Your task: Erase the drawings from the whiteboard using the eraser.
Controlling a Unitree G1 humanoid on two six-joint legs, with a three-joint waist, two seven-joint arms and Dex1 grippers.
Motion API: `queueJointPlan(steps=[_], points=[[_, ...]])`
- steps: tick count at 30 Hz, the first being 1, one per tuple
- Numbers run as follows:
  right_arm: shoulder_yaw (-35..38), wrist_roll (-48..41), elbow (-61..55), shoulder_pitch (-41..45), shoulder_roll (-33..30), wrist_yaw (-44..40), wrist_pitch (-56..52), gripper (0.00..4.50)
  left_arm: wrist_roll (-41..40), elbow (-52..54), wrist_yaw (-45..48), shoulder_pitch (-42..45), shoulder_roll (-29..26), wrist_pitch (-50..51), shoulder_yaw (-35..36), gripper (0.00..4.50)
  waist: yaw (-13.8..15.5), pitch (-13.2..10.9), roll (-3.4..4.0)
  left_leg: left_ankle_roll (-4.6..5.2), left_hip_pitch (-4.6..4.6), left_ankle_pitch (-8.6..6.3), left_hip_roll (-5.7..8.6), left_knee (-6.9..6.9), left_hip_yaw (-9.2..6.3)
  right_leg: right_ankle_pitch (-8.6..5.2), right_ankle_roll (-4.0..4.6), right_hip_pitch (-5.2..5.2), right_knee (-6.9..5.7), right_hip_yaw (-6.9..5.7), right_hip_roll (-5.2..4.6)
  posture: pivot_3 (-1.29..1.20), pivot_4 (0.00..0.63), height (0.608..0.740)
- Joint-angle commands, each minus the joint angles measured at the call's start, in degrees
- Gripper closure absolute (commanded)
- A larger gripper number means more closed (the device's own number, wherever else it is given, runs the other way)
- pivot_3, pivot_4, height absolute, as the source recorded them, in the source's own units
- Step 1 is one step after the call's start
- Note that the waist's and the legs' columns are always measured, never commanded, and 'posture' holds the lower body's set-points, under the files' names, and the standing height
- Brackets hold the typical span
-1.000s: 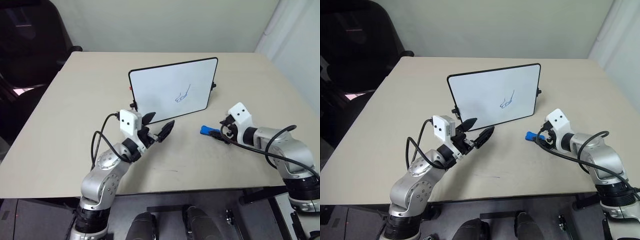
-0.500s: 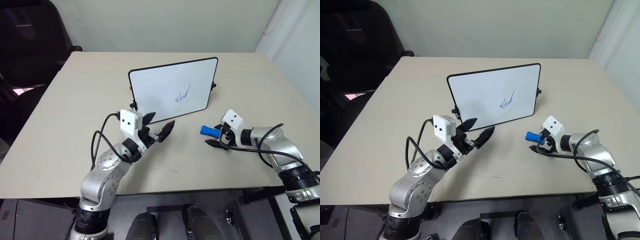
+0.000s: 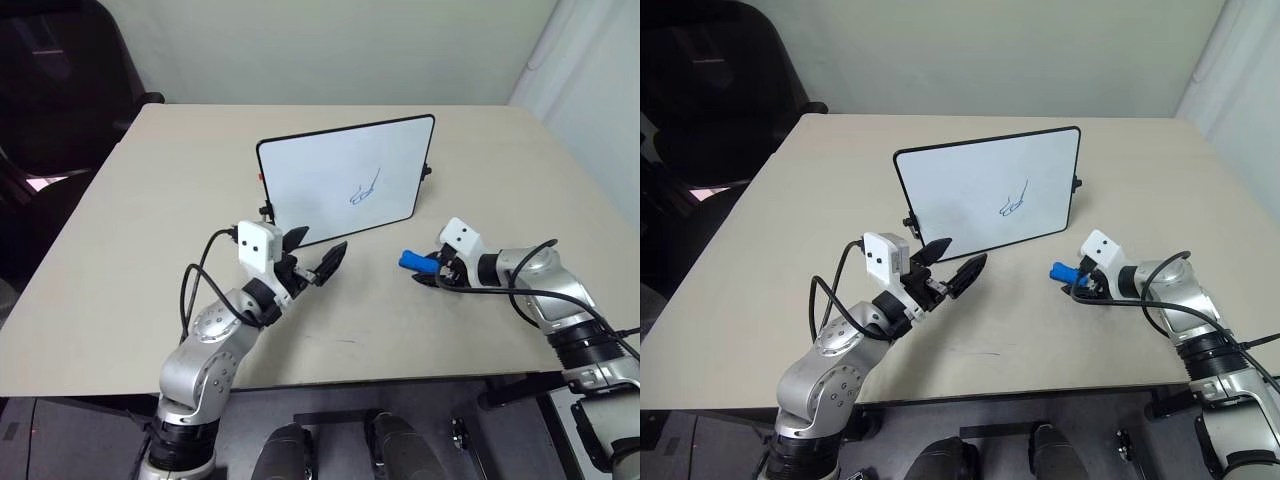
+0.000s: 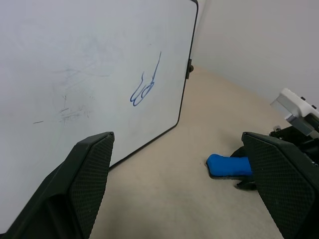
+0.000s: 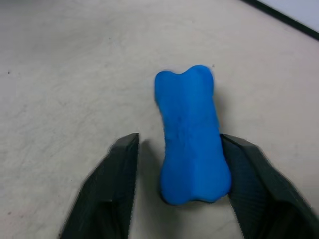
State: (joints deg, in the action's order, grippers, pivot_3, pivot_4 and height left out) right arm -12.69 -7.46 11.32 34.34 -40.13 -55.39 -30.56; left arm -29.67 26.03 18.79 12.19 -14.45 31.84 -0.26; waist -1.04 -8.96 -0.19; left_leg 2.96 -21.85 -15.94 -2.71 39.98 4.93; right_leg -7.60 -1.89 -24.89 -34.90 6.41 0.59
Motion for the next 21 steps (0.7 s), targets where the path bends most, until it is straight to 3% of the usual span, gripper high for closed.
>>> queueJointPlan(steps=[1, 5, 13, 18, 21], points=[[0.0, 1.0, -2.8, 0.4, -1.1, -1.0, -0.8, 3.29, -0.1, 1.4, 0.3, 0.6, 0.2, -0.7, 0.2, 0.0, 0.0, 0.0, 0.0, 0.0, 0.0, 0.0, 0.0, 0.0, 0.0, 0.0, 0.0, 0.0, 0.0, 0.0, 0.0, 0.0, 0.15, 0.74], [0.6, 1.0, -5.0, -0.4, -1.4, -0.7, -2.9, 4.1, -0.4, 0.8, 1.0, 0.6, -0.2, -1.0, 0.7, 0.0, 0.0, 0.0, 0.0, 0.0, 0.02, 0.01, 0.0, 0.0, 0.0, 0.01, 0.02, 0.02, -0.01, 0.0, 0.0, 0.0, 0.15, 0.74], [8.1, -4.9, -19.9, -2.5, 2.7, 6.3, -15.7, 4.15, 0.7, -2.5, 4.8, -2.2, -0.8, -5.4, 1.4, 0.0, -0.3, 0.0, 0.0, -0.05, 0.03, 0.04, 0.0, -0.01, 0.01, 0.01, 0.01, 0.01, 0.0, 0.0, 0.02, 0.0, 0.15, 0.74], [16.5, -6.3, -23.0, 1.9, 15.5, 22.7, -24.7, 4.15, 1.7, -5.0, 6.3, -2.8, -0.4, -8.0, 1.0, 0.0, -0.6, 0.0, 0.01, 0.03, 0.17, 0.05, -0.01, -0.02, 0.01, 0.03, 0.04, -0.01, -0.01, -0.01, 0.03, 0.0, 0.15, 0.74], [17.7, -5.5, -23.4, 3.5, 20.2, 28.4, -26.7, 4.15, 2.0, -7.3, 7.3, -2.2, -0.4, -9.0, 1.4, 0.0, -0.6, 0.0, 0.0, 0.09, 0.23, 0.08, -0.02, -0.04, 0.0, 0.06, 0.02, -0.19, -0.05, -0.05, 0.05, 0.0, 0.15, 0.74]])
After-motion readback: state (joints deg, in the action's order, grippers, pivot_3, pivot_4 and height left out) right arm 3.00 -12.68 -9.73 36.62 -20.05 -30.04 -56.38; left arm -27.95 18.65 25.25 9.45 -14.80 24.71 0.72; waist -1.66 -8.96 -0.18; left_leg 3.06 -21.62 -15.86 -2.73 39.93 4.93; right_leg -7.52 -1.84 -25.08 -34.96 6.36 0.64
